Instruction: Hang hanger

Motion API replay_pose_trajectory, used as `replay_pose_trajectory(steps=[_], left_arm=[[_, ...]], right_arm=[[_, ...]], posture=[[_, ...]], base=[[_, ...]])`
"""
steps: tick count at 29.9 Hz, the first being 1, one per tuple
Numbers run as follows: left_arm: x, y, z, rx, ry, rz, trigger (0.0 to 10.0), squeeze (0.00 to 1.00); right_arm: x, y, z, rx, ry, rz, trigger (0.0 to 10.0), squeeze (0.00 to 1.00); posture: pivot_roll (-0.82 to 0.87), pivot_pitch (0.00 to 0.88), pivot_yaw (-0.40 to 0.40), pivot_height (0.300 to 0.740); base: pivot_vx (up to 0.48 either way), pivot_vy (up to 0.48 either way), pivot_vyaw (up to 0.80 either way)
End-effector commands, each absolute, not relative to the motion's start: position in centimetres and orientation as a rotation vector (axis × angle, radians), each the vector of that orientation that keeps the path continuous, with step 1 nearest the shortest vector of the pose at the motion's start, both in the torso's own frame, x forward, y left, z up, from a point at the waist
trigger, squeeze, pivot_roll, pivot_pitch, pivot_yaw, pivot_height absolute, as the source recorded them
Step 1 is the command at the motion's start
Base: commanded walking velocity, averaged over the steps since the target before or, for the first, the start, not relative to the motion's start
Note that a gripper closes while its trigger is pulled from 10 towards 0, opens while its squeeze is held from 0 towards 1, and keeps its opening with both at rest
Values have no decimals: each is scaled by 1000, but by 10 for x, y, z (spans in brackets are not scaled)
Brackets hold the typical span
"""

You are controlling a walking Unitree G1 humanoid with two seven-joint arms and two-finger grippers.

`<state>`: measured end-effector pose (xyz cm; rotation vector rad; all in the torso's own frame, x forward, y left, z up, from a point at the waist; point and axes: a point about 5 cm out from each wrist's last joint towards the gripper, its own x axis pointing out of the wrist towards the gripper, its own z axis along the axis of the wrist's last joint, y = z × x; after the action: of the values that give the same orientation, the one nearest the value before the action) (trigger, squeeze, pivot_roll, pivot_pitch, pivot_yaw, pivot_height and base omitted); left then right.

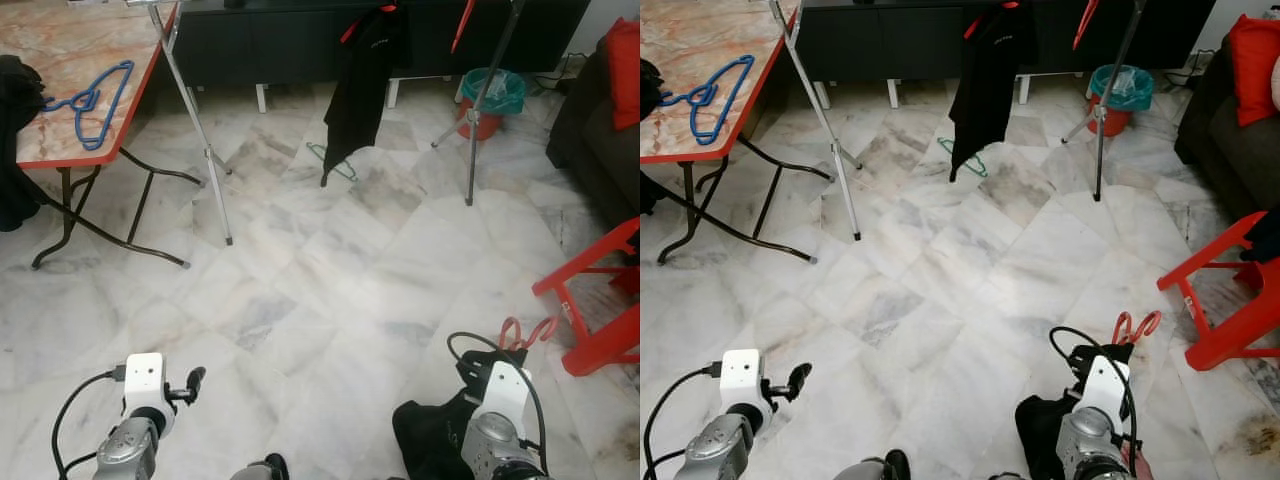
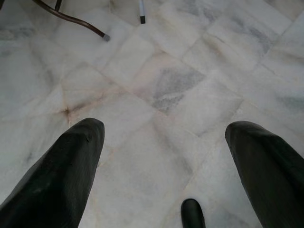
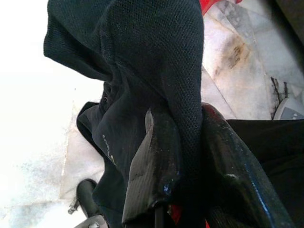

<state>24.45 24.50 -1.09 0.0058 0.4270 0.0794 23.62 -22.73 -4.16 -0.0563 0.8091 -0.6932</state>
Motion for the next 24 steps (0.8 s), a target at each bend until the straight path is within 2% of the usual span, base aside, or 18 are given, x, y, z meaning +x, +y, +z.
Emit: replay_pose_trajectory(steps=[1, 4, 5, 6, 9, 15, 16, 17, 19, 21, 24], left_arm=[[238, 248, -17, 25, 464, 75, 10000, 0], [238, 245, -17, 26, 464, 63, 10000, 0], [238, 244, -17, 27, 464, 58, 10000, 0], [238, 243, -18, 33, 466, 53, 10000, 0], [239, 242, -18, 31, 465, 47, 10000, 0], [243, 239, -15, 31, 455, 3, 10000, 0], [243, 239, -15, 31, 455, 3, 10000, 0], [242, 236, -15, 42, 461, -45, 10000, 0], [242, 234, -14, 57, 460, -92, 10000, 0], [243, 233, -12, 79, 454, -107, 10000, 0], [249, 235, -6, 72, 419, -83, 10000, 0]], right_arm=[[242, -229, -36, -51, 770, -708, 0, 0], [244, -225, -37, -22, 775, -665, 0, 0], [247, -221, -36, -21, 772, -617, 4588, 0], [252, -218, -34, -39, 758, -562, 10000, 0], [267, -205, -27, -25, 717, -397, 10000, 0], [309, -209, 14, -129, 530, -164, 10000, 0], [309, -209, 14, -129, 530, -164, 10000, 0], [321, -215, 30, -202, 480, -119, 10000, 0], [332, -216, 45, -199, 432, -33, 10000, 0], [341, -213, 58, -184, 400, 73, 10000, 0], [348, -203, 71, -270, 395, 314, 10000, 0]], posture=[[20, 157, 38, 740], [20, 158, 36, 740], [19, 158, 36, 740], [18, 157, 36, 740], [16, 157, 36, 740], [17, 153, 26, 740], [17, 153, 26, 740], [20, 155, 22, 740], [18, 153, 18, 740], [14, 151, 14, 740], [15, 145, 4, 740]], base=[[0, 0, 0], [0, 0, 0], [0, 0, 0], [0, 0, 0], [0, 0, 0], [0, 0, 0], [0, 0, 0], [0, 0, 0], [0, 0, 0], [0, 0, 0], [0, 0, 0]])
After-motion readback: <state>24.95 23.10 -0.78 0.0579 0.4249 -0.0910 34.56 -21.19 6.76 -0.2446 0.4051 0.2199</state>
